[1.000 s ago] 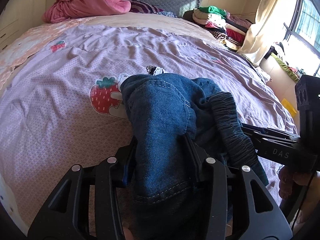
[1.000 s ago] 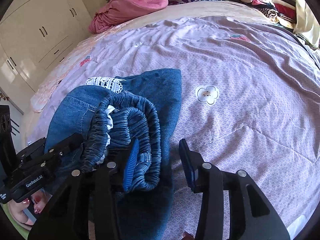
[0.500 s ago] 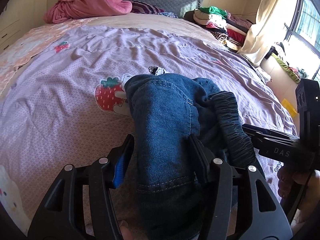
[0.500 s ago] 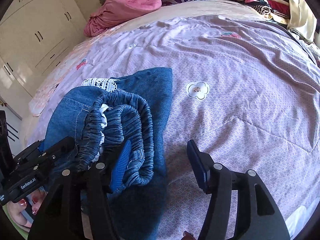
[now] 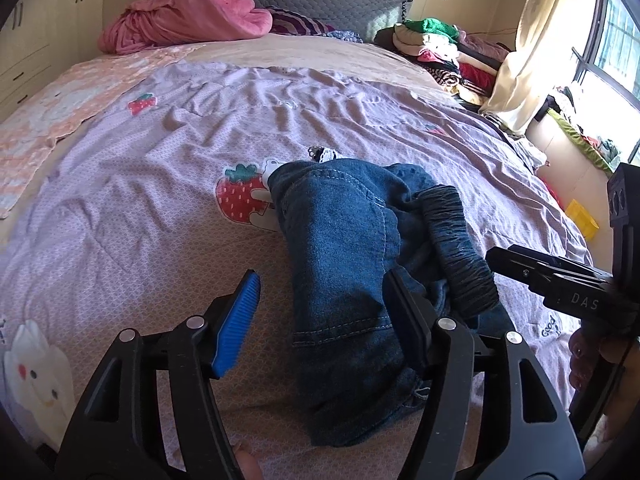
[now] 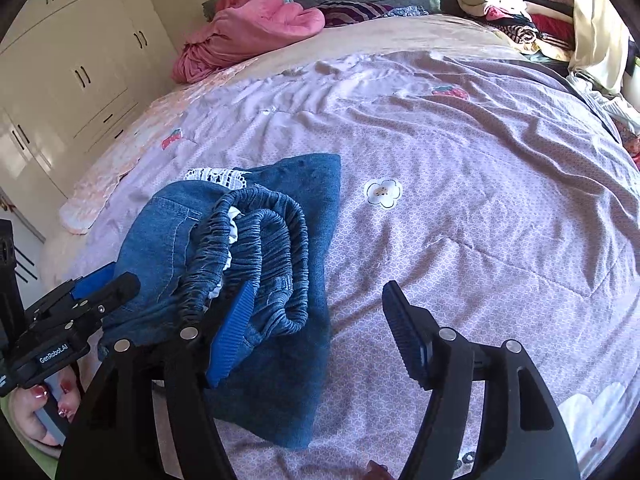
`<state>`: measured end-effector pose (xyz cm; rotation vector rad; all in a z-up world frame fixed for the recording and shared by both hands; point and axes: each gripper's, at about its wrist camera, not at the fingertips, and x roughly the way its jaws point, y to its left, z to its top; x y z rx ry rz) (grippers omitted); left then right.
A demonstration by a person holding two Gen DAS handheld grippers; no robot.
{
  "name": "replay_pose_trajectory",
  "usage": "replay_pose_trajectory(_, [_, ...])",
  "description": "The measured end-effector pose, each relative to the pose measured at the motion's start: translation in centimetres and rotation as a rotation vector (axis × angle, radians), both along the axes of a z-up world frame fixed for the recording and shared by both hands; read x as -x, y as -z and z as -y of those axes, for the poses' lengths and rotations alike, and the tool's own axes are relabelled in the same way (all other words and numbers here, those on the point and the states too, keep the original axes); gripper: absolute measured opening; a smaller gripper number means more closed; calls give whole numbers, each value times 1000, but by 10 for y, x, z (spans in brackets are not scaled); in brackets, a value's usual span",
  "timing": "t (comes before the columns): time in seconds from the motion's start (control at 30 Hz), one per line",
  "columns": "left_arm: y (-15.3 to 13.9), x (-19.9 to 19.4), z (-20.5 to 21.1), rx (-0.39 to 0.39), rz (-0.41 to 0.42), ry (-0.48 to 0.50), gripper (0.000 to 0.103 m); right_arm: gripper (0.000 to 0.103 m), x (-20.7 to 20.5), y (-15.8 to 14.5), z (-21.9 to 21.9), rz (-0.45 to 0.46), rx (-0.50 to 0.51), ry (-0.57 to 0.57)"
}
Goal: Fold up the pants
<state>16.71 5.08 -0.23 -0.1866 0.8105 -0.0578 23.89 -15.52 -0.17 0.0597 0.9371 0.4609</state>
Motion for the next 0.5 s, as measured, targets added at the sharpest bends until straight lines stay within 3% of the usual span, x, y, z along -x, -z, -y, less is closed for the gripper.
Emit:
replay_pose_trajectory(0.27, [-14, 14, 3, -8, 24, -5, 65, 72, 19, -20, 6, 44, -8, -10])
replay_pose_trajectory(0.5, [-25, 31, 5, -15, 42, -6, 76, 84, 40, -37, 12, 88, -6, -10])
